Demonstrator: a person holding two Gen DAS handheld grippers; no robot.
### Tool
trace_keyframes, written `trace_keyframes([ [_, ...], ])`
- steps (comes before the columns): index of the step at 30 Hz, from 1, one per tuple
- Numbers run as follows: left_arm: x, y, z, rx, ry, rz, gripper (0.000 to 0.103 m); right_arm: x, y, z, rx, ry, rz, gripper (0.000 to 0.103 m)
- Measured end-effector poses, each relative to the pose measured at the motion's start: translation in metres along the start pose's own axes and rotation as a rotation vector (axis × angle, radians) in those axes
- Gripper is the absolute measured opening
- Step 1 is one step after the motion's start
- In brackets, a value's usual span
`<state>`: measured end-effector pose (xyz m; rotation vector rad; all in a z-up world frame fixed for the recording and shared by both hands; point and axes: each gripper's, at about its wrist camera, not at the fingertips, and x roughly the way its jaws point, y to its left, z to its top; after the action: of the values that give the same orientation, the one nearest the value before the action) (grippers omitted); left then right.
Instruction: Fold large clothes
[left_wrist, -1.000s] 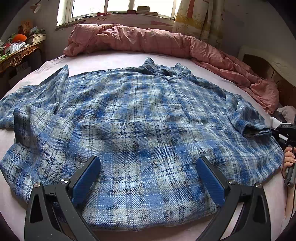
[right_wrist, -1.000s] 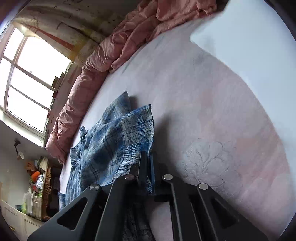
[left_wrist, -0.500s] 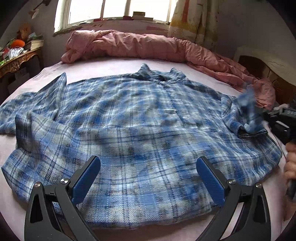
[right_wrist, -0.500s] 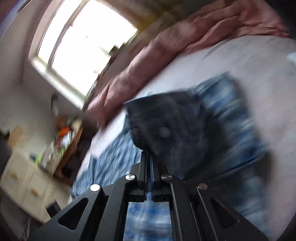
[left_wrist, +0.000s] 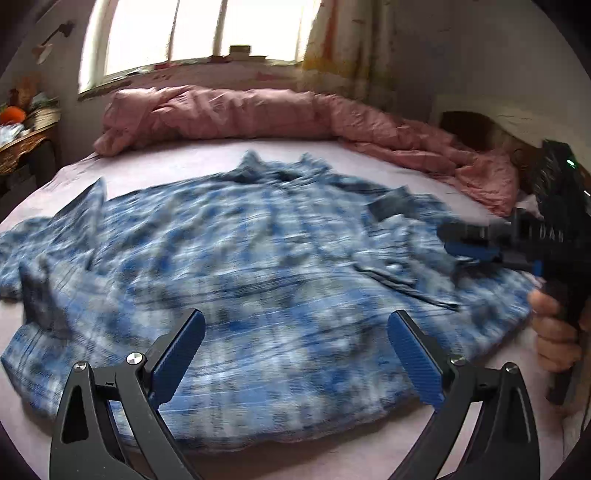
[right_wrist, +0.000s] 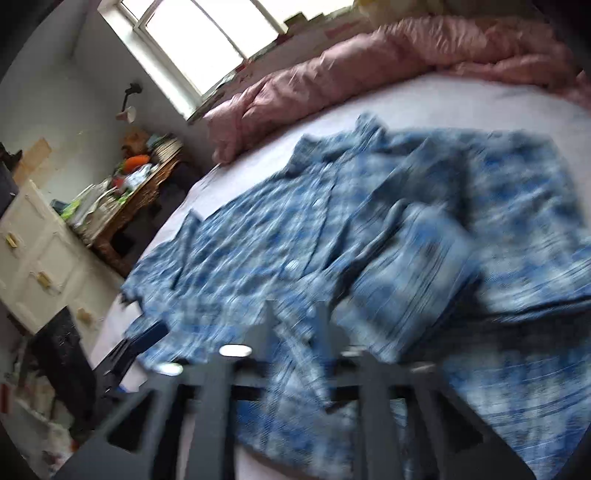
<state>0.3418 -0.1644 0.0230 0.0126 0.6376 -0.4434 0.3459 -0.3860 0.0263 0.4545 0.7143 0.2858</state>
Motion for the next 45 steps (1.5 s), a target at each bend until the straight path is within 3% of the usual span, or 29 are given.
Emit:
trace_keyframes([
  [1, -0.002, -0.005, 0.000, 0.022, -0.002, -0.054, 0.098, -0.007, -0.003, 0.005, 0.004, -0.034, -0.016, 0.071],
  [3, -0.006, -0.015, -0.002, 0.065, -0.009, -0.124, 0.098, -0.028, -0.007, 0.013, 0.008, -0.096, -0.081, 0.071],
  [5, -0.008, -0.028, 0.000, 0.123, -0.014, -0.146, 0.097, -0.048, -0.014, 0.021, 0.017, -0.158, -0.171, 0.071],
  [9, 0.008, -0.047, 0.016, 0.130, 0.040, -0.124, 0.094, -0.075, -0.036, 0.033, 0.028, -0.217, -0.323, 0.071],
  [13, 0.049, -0.052, 0.042, 0.074, 0.165, -0.092, 0.087, -0.086, -0.065, 0.036, 0.122, -0.210, -0.333, 0.071],
  [15, 0.083, -0.046, 0.052, -0.015, 0.295, -0.091, 0.075, -0.087, -0.076, 0.037, 0.164, -0.192, -0.322, 0.071],
  [16, 0.099, -0.038, 0.055, -0.093, 0.354, -0.109, 0.064, -0.086, -0.077, 0.037, 0.165, -0.188, -0.334, 0.071],
  [18, 0.119, -0.029, 0.058, -0.166, 0.404, -0.097, 0.063, -0.087, -0.079, 0.036, 0.150, -0.190, -0.424, 0.071],
  [19, 0.124, -0.030, 0.060, -0.153, 0.408, -0.086, 0.058, -0.085, -0.079, 0.035, 0.139, -0.190, -0.480, 0.071],
  [20, 0.125, -0.031, 0.062, -0.130, 0.393, -0.062, 0.042, -0.083, -0.078, 0.035, 0.128, -0.179, -0.522, 0.071],
  [23, 0.121, -0.029, 0.068, -0.143, 0.362, -0.084, 0.007, -0.080, -0.082, 0.034, 0.146, -0.150, -0.496, 0.071],
  [25, 0.115, -0.032, 0.076, -0.128, 0.335, -0.102, 0.001, -0.075, -0.084, 0.034, 0.164, -0.120, -0.473, 0.071],
  [28, 0.102, -0.037, 0.089, -0.064, 0.266, -0.051, 0.001, -0.070, -0.087, 0.033, 0.173, -0.073, -0.498, 0.071],
  [31, 0.094, -0.031, 0.103, -0.064, 0.243, -0.008, 0.001, -0.070, -0.093, 0.032, 0.190, -0.068, -0.535, 0.071],
  [34, 0.086, -0.021, 0.121, -0.018, 0.182, 0.159, 0.001, -0.073, -0.099, 0.031, 0.219, -0.077, -0.533, 0.071],
  [38, 0.090, 0.003, 0.148, 0.124, 0.142, 0.412, 0.001, -0.073, -0.102, 0.030, 0.227, -0.067, -0.525, 0.071],
  [45, 0.107, 0.065, 0.164, 0.027, 0.161, 0.485, 0.001, -0.045, -0.093, 0.028, 0.156, 0.043, -0.459, 0.071],
])
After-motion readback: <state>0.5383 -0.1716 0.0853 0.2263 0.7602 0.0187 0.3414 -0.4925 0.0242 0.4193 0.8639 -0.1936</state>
